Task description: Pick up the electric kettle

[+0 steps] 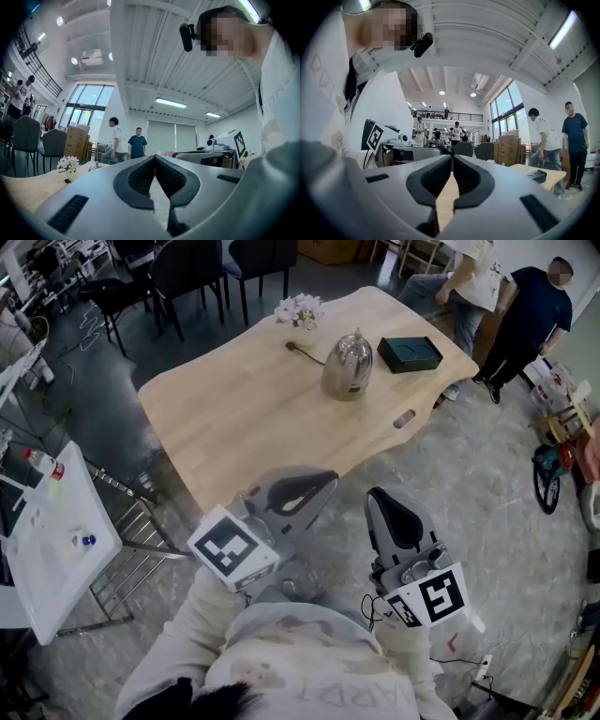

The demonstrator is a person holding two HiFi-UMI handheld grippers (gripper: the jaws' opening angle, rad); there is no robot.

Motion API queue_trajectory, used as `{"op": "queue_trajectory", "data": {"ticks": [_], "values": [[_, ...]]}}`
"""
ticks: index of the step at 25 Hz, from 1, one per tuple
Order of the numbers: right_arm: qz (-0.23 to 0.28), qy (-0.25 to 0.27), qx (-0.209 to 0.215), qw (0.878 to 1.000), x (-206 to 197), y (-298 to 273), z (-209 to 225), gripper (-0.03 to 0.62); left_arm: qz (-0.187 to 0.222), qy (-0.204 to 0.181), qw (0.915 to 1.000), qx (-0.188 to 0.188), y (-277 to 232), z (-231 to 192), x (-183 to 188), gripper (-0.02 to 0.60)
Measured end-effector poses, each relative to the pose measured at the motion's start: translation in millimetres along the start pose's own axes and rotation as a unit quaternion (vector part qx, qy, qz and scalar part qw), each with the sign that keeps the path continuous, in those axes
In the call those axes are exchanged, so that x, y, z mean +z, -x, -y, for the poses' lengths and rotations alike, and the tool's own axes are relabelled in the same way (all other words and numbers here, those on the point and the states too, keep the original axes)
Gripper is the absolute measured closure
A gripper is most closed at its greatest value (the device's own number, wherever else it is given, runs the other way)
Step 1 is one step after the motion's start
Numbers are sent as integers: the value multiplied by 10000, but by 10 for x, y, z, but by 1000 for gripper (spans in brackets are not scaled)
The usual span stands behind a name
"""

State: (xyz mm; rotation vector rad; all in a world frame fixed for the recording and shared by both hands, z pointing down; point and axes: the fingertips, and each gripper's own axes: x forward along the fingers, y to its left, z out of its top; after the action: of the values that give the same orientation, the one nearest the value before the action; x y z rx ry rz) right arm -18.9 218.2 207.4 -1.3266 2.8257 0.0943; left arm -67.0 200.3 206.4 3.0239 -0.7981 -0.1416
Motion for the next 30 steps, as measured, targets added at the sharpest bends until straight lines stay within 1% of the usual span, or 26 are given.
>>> {"op": "queue_trajectory", "data": {"ticks": [3, 7, 9, 12, 15, 16, 24, 30], "values": [[-11, -13, -63, 10000, -27, -34, -20, 576, -74, 12, 9999, -130, -21, -56, -77, 569], [-65, -3, -115, 9999, -49, -85, -15, 576, -198, 169, 9987, -441, -86, -85, -202, 568], [-86, -7, -131, 9999, -62, -120, -8, 576, -232, 217, 9981, -526, -118, -128, -265, 568], [-114, 15, -128, 9999, -67, -189, 32, 576, -247, 211, 9981, -533, -177, -251, -325, 561], [-133, 10, -110, 9999, -94, -268, 120, 576, -317, 196, 9978, -540, -268, -384, -390, 509], [-138, 0, -103, 9999, -108, -297, 159, 576, -358, 177, 9977, -543, -307, -427, -418, 502], [-132, -37, 88, 9999, -154, -624, 515, 576, -577, 223, 9969, -492, -690, -902, -625, 472], [-222, -88, 175, 9996, -217, -815, 895, 576, -722, 357, 9962, -325, -1061, -1341, -827, 454]]}}
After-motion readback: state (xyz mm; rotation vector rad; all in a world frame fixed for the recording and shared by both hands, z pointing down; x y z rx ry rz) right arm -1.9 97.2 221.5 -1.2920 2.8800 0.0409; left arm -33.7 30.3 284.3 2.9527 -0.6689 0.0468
